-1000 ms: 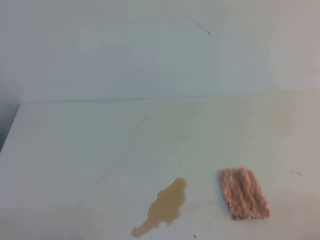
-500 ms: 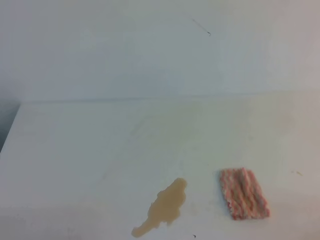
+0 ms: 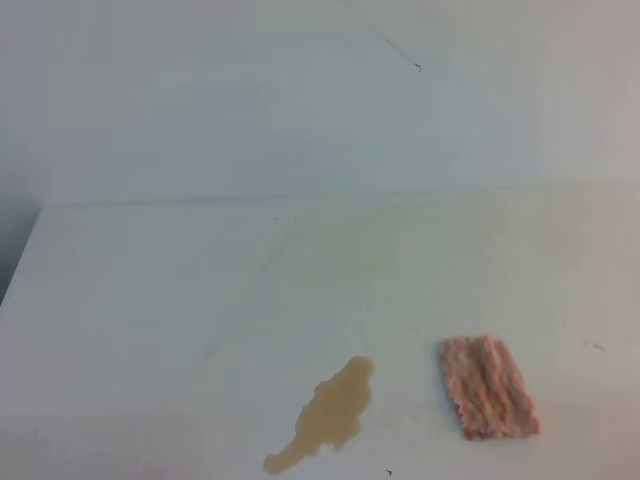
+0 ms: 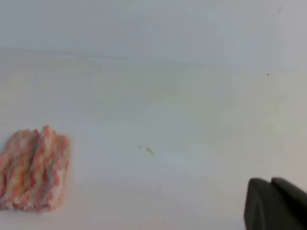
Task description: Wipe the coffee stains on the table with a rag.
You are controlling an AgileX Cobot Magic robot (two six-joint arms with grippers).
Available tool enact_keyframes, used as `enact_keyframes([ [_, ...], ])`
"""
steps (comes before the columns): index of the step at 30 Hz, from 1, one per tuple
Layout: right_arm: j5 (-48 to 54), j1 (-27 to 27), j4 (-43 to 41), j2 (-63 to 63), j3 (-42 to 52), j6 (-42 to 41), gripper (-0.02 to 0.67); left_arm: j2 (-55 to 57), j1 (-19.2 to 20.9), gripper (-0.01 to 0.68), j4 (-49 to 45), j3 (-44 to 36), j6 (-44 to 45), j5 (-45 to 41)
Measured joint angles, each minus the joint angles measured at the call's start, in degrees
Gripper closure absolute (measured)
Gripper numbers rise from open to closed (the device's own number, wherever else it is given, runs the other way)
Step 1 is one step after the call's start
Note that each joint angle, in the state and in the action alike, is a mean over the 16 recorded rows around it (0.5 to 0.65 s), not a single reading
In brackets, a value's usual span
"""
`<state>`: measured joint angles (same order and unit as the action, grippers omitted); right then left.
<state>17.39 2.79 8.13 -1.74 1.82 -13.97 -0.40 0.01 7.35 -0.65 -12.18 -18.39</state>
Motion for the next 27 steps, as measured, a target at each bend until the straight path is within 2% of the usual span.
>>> enact_keyframes([
  [27, -0.2, 0.0, -0.8, 0.1, 0.0, 0.0, 0.653, 0.0, 0.0, 0.674, 0.0, 0.0, 0.0, 0.0],
])
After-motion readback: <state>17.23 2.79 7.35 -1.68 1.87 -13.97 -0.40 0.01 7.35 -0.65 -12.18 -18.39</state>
